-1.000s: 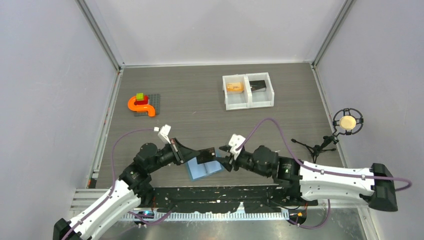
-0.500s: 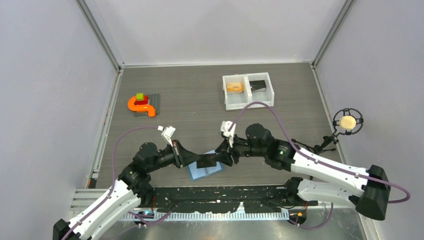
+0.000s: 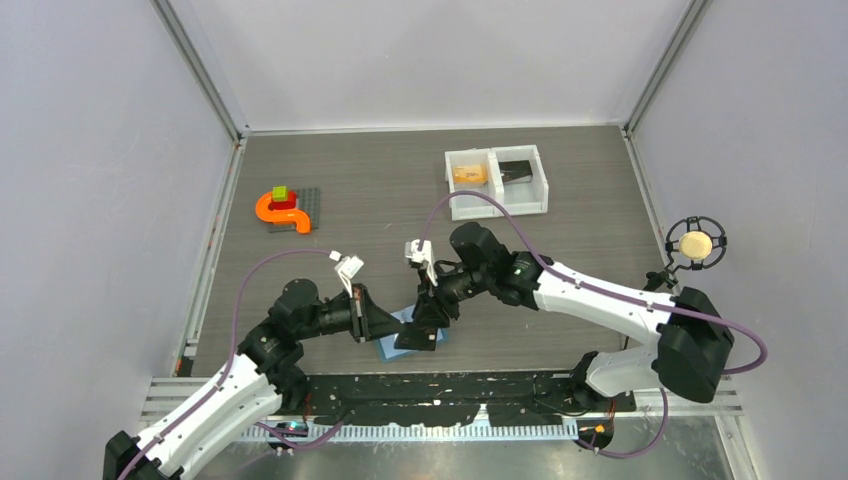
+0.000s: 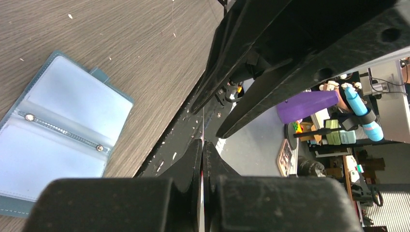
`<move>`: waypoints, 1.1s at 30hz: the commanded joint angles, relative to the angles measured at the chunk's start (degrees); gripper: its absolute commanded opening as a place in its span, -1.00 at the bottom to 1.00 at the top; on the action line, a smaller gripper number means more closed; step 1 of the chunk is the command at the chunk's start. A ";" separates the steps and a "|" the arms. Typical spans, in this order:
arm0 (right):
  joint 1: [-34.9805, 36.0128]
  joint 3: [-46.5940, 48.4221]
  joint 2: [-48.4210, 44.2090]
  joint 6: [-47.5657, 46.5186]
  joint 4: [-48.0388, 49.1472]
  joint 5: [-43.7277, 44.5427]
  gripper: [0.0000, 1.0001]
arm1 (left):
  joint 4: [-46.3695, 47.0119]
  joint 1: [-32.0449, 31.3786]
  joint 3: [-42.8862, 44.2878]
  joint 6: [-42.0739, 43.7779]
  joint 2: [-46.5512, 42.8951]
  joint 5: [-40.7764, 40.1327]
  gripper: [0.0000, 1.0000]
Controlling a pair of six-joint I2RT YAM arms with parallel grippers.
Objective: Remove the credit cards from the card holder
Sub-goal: Place the credit card in the storage box.
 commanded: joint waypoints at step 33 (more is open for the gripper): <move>-2.55 -0.50 6.65 8.61 4.27 -12.23 -0.90 | -6.52 0.18 6.02 5.19 0.61 -0.07 -0.57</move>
